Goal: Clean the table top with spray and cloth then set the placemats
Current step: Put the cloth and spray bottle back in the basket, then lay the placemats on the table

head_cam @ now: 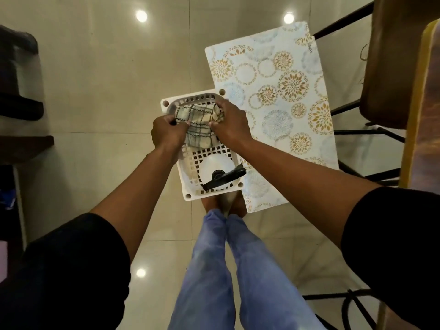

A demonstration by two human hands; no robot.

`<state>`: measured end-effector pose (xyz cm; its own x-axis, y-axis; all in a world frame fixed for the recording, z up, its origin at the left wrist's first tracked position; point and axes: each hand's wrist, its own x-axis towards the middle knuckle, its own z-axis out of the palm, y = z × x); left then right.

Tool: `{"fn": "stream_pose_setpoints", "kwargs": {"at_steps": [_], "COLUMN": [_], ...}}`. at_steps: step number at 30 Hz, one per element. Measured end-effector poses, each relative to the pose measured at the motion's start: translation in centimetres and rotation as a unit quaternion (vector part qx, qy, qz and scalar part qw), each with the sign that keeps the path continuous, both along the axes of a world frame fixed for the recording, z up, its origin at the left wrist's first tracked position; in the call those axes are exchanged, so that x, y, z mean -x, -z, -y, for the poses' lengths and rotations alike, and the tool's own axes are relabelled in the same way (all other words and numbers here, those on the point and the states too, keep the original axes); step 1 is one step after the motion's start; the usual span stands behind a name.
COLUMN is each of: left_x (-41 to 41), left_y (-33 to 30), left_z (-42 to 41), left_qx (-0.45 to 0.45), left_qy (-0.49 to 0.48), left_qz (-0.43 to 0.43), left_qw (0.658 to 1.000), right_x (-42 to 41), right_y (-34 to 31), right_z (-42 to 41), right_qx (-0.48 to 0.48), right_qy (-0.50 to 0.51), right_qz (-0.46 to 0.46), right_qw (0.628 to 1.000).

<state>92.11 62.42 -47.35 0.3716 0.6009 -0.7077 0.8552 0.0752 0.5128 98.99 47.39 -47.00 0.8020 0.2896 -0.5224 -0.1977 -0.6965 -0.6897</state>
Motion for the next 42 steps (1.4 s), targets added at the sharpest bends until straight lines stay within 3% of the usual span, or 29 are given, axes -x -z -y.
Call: {"fn": "stream_pose_setpoints", "kwargs": {"at_steps": [5, 10, 16, 20, 23, 30, 35, 38, 42], "left_x": [-0.5, -0.3, -0.7, -0.2, 1.4, 6.8, 10.1, 12.2, 14.2], "left_y": [-1.0, -3.6, -10.1, -17.3, -20.2, -19.8, -14.4, -9.6, 1.8], "left_z": [0.7, 1.7, 4.8, 8.3, 10.9, 16.3, 18.7, 20.0, 21.0], "left_qx": [-0.045, -0.074, -0.075, -0.022, 0.038, 0.194, 0.327, 0.293, 0.237], "left_qy": [0.031, 0.025, 0.022, 0.045, 0.078, 0.093, 0.039, 0.002, -0.009], "left_qz": [-0.008, 0.018, 0.145, 0.271, 0.293, 0.199, -0.010, -0.117, -0.167], "left_qw": [0.998, 0.997, 0.986, 0.961, 0.952, 0.956, 0.944, 0.949, 0.957], "right_x": [0.3, 0.3, 1.9, 4.1, 6.9, 13.2, 15.8, 16.7, 16.9], "right_y": [0.9, -1.1, -5.9, -10.9, -13.3, -13.1, -7.6, -3.9, -0.1], "right_z": [-0.3, 1.1, 4.9, 8.0, 10.1, 15.2, 17.5, 18.2, 18.4], "right_qx": [0.065, 0.110, 0.010, -0.049, -0.104, -0.129, -0.041, 0.003, -0.046], "right_qy": [-0.063, -0.074, 0.110, 0.218, 0.301, 0.474, 0.573, 0.618, 0.676], "right_qz": [0.114, 0.156, 0.097, 0.063, 0.002, -0.112, -0.171, -0.226, -0.297], "right_qw": [0.989, 0.979, 0.989, 0.973, 0.948, 0.864, 0.801, 0.753, 0.673]}}
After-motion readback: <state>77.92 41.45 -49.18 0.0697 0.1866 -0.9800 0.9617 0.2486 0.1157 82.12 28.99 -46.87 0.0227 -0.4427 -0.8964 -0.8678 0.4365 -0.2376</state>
